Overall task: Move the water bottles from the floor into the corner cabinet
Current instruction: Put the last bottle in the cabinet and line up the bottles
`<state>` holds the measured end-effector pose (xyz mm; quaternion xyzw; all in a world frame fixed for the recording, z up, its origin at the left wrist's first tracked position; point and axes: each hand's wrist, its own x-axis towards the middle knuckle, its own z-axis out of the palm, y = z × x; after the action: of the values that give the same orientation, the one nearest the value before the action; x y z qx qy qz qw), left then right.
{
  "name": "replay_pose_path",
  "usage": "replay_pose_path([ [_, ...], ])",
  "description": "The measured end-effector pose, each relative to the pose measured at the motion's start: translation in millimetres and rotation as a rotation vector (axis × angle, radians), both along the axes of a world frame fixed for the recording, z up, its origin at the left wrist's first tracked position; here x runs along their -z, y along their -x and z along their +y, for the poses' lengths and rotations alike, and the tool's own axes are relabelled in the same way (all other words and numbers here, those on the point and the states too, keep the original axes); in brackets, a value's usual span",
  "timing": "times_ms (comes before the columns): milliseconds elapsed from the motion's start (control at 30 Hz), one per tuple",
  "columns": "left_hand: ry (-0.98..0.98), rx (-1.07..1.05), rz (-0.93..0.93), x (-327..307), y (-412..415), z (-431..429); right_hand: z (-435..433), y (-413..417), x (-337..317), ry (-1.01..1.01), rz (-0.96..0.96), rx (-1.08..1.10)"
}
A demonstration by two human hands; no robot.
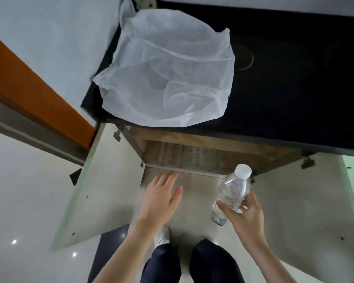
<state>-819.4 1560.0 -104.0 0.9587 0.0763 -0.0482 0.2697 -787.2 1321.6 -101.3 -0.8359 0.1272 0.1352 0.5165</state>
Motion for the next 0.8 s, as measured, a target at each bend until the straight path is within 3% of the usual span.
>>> replay_pose_path([
  [400,-0.123,0.045,-0.121,357.3,-105.4,53.9,42.3,-112.7,345.3,-0.091,-0.036,-0.137],
  [533,-0.072,0.043,-0.223,466.2,-142.9,77.8,59.9,-146.2,444.4,-0.151,-0.125,-0.178],
  [667,-0.171,0.031,-0.297,531.2,-170.5,93.4,71.4,-164.7,507.9,-0.182,-0.202,-0.234],
  [800,-0.250,0.000,-0.290,550.5,-180.9,102.9,87.4,-171.5,526.7,-0.177,-0.274,-0.241],
])
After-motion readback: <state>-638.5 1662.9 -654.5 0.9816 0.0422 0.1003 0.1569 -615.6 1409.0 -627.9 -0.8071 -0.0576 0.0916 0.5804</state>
